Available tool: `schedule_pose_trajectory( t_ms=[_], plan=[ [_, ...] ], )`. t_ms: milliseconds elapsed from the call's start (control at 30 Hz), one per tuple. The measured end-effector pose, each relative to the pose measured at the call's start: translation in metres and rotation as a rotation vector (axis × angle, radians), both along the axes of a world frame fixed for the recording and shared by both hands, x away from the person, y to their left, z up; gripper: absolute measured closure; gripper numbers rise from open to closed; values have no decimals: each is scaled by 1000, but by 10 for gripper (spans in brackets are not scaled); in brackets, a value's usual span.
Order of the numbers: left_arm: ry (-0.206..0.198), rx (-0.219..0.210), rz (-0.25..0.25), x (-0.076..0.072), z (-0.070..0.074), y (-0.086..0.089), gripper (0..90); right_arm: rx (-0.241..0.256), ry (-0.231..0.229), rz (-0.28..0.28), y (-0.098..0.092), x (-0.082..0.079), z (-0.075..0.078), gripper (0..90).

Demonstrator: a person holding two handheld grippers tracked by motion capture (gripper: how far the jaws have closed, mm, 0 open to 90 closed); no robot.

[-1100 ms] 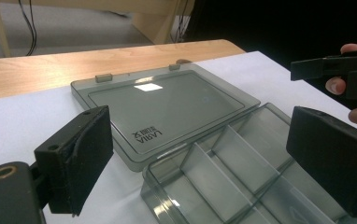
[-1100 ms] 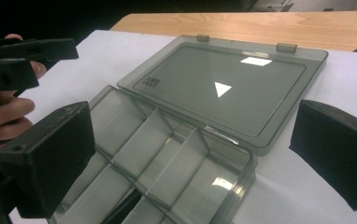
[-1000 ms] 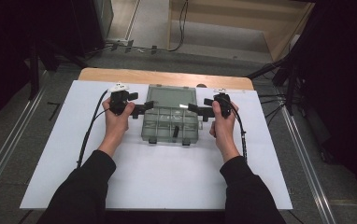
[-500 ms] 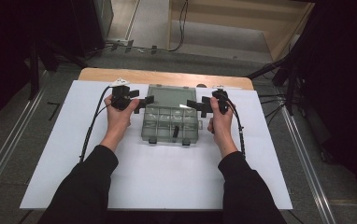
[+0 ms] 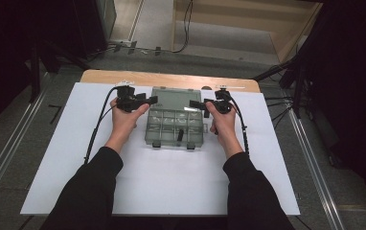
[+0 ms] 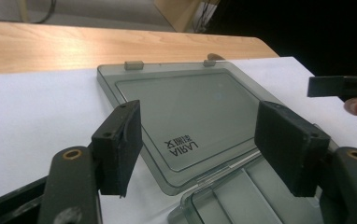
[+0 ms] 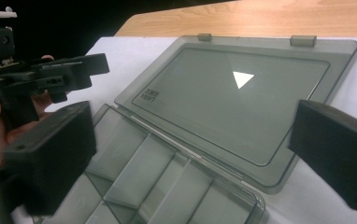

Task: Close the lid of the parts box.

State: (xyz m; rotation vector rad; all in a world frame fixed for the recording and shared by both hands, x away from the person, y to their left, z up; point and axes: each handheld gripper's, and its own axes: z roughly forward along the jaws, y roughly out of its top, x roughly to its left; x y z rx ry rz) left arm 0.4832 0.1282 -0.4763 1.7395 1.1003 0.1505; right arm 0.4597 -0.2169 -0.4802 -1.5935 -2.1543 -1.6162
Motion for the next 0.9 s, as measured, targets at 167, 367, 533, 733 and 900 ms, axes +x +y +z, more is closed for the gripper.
schedule_pose_trajectory(
  t_ms=[167, 367, 533, 733, 900],
  plan=[
    [46, -14, 8, 6, -6, -1, 361, -3, 43, -35, -1, 5, -7, 85],
    [95, -40, 14, 9, -12, -3, 390, -19, 100, -70, -5, 10, -15, 190],
    [114, -16, 38, 10, -16, -7, 413, -32, 118, -89, -4, 12, -21, 231],
    [158, 2, 59, 14, -24, -9, 413, -49, 144, -112, -3, 14, -27, 284],
    [186, -4, 65, 16, -32, -12, 429, -70, 167, -126, 1, 16, -32, 286]
  ],
)
